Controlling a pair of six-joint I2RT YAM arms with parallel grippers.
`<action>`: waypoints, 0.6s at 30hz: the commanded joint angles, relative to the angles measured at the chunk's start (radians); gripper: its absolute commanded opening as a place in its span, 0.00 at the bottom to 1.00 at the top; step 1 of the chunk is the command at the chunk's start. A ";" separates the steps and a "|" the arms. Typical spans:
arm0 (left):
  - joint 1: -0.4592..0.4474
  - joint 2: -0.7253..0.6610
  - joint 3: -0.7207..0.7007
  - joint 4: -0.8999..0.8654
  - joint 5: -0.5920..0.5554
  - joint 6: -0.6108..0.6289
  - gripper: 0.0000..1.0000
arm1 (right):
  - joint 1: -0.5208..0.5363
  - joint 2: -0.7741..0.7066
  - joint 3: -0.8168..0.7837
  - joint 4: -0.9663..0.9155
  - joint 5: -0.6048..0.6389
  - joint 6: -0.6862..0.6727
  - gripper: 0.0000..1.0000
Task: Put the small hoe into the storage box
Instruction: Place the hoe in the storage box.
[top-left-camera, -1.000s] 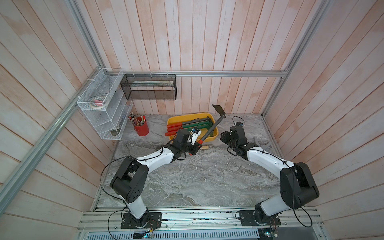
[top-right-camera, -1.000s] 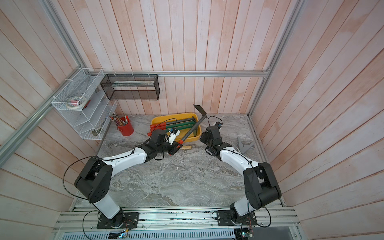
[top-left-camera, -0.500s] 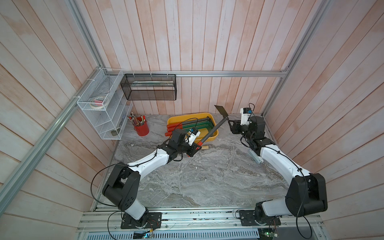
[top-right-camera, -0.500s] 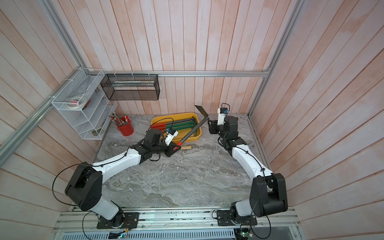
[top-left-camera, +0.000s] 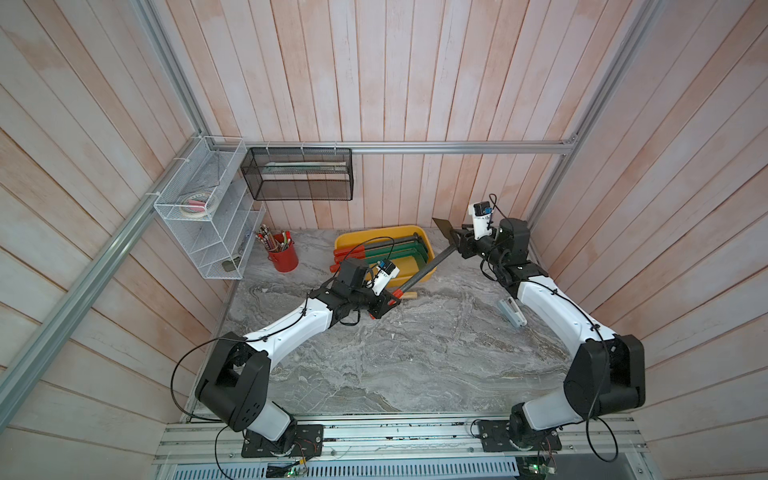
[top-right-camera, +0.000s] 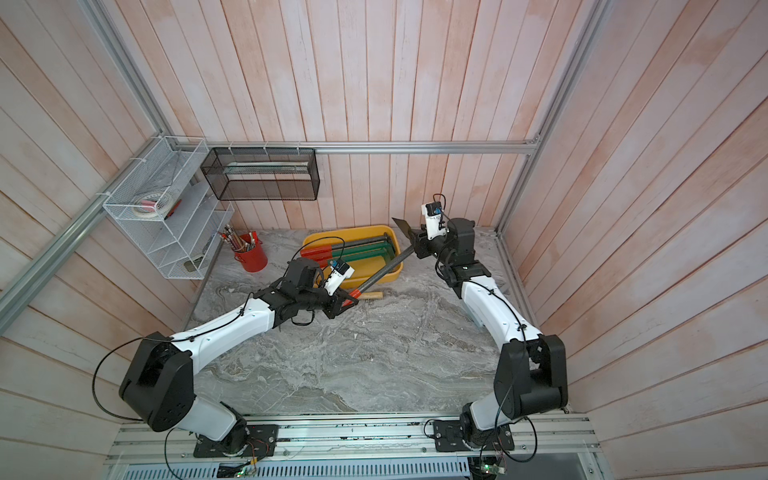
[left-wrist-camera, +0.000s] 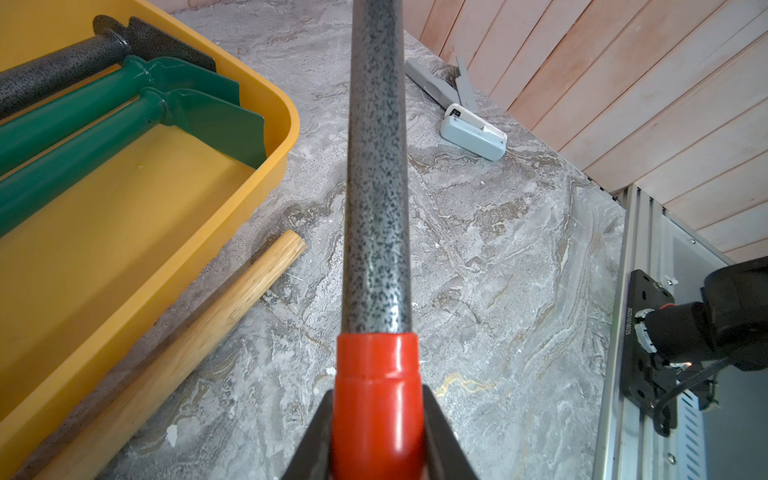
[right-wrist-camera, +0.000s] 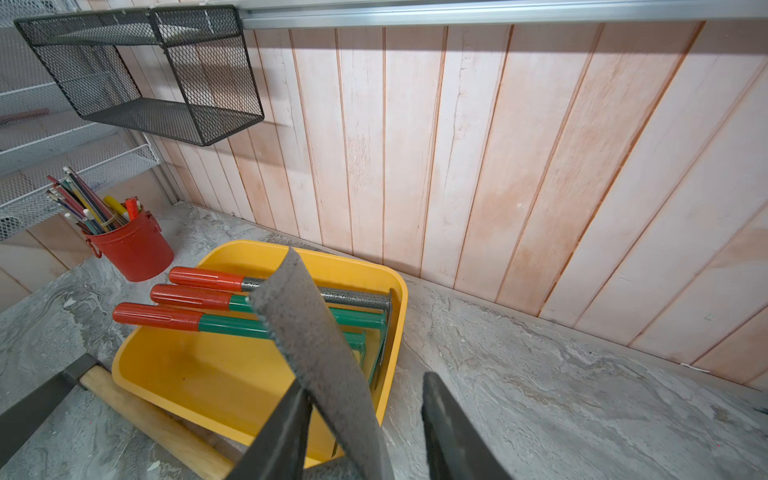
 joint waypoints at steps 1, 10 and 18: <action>-0.002 -0.054 0.027 0.047 0.057 0.053 0.00 | -0.002 0.024 0.033 -0.008 -0.040 -0.027 0.45; -0.002 -0.062 0.040 0.029 0.063 0.064 0.00 | -0.001 0.053 0.064 -0.061 -0.122 -0.038 0.37; -0.002 -0.076 0.038 0.047 -0.001 0.057 0.05 | 0.001 0.068 0.041 -0.047 -0.139 0.023 0.00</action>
